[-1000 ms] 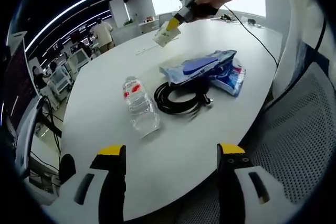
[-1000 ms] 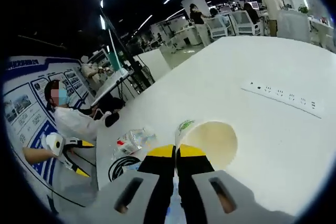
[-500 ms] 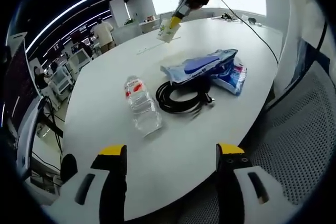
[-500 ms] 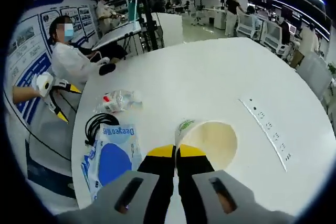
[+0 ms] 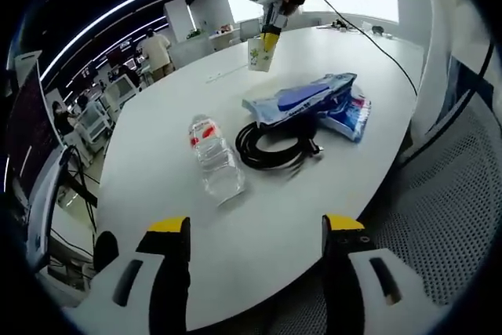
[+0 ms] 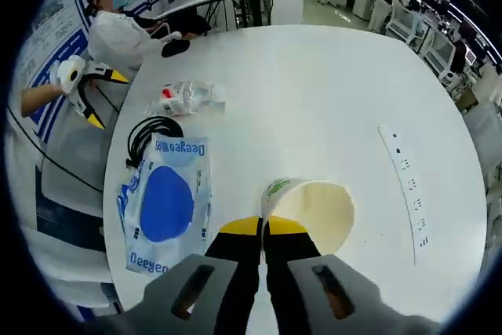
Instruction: Arrange the tabletop items into an orderly group along one side of the table until the central work area is clear of visible clutter.
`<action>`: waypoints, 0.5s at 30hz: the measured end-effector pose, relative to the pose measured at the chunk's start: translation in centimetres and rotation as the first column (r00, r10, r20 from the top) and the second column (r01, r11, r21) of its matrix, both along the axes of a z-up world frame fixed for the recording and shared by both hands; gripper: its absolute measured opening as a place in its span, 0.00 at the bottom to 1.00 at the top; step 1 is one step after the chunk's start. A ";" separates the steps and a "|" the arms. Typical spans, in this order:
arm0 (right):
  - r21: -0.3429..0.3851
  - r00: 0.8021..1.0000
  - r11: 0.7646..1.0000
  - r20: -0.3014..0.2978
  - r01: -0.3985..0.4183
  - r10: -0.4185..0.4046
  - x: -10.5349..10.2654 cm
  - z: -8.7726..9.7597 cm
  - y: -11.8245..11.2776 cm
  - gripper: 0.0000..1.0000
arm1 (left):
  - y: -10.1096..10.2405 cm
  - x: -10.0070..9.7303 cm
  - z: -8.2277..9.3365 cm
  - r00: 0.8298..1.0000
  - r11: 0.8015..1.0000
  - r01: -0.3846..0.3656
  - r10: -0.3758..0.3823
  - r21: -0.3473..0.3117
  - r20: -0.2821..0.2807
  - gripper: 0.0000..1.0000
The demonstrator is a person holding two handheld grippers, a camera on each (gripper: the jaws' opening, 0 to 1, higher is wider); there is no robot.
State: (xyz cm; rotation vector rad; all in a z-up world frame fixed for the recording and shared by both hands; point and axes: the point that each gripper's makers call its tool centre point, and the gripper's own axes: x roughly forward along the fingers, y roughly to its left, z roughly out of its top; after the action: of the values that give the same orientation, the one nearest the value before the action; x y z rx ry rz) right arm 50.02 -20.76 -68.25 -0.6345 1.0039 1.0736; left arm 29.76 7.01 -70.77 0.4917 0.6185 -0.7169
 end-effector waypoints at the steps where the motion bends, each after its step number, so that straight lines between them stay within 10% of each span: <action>1: -0.007 1.000 1.000 0.001 -0.005 0.005 0.0 0.0 -0.1 0.00 | 0.0 0.0 0.0 1.000 1.000 0.000 0.000 0.001 0.000 0.69; 15: -0.129 0.997 0.989 -0.050 -0.070 0.064 -0.1 -1.9 1.1 0.00 | 0.2 0.0 0.0 1.000 1.000 -0.006 0.006 0.004 0.002 0.68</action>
State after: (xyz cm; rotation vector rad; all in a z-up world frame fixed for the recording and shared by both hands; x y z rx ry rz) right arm 49.92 -19.63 -70.14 -0.7573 1.1061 1.0912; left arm 29.78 7.23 -70.75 0.4947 0.6192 -0.7095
